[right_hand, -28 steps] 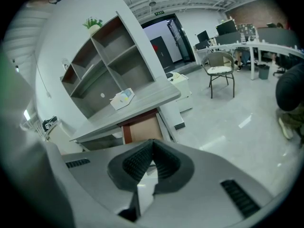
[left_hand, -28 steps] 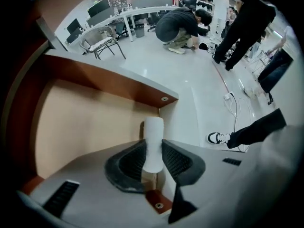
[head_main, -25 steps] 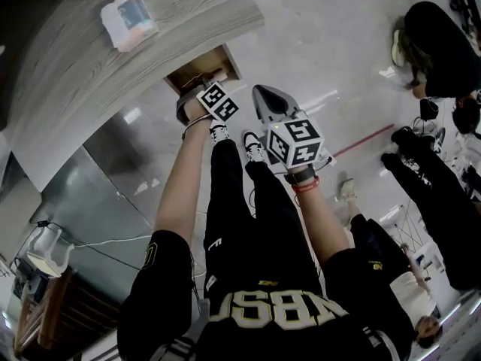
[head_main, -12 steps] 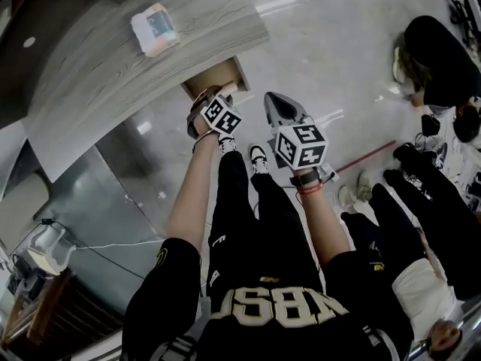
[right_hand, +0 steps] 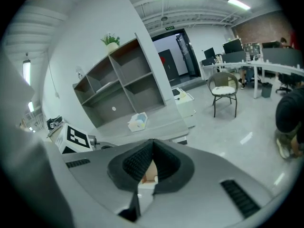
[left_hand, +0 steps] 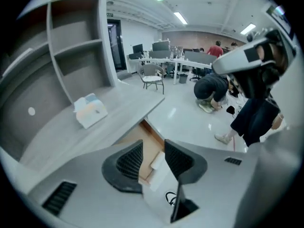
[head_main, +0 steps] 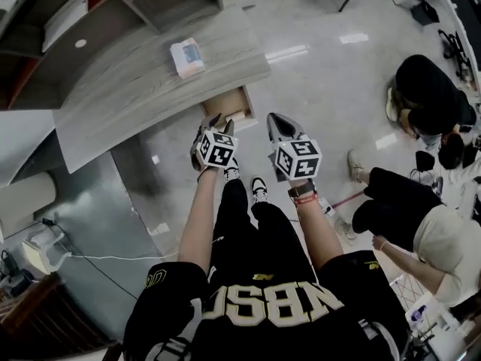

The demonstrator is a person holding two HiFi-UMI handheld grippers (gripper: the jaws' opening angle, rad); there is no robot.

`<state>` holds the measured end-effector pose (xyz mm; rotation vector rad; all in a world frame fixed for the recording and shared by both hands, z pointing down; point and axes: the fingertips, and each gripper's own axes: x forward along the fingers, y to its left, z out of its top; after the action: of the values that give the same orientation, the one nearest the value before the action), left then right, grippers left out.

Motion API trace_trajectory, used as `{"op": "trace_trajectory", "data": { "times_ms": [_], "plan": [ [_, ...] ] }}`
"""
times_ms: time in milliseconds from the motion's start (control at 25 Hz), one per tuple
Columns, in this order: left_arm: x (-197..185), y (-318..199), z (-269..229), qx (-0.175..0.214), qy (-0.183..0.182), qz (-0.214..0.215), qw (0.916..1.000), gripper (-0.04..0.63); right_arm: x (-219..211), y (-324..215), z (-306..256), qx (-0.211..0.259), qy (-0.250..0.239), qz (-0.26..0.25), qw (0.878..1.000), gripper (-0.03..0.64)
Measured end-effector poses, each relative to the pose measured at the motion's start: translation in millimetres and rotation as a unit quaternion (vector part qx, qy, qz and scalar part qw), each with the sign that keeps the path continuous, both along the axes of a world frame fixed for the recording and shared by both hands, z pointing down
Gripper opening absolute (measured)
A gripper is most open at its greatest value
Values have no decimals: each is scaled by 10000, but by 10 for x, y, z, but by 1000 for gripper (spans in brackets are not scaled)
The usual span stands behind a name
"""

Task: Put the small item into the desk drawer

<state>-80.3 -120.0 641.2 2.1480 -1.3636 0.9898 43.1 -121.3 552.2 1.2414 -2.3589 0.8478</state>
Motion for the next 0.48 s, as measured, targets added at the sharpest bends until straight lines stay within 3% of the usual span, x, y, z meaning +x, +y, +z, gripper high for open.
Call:
{"op": "trace_trajectory", "data": {
  "times_ms": [280, 480],
  "plan": [
    [-231, 229, -1000, 672, 578, -801, 9928, 144, -92, 180, -491, 330, -70, -224, 9992, 6],
    [-502, 307, -1702, 1443, 679, -1393, 9773, 118, -162, 147, -891, 761, -176, -302, 9965, 6]
  ]
}}
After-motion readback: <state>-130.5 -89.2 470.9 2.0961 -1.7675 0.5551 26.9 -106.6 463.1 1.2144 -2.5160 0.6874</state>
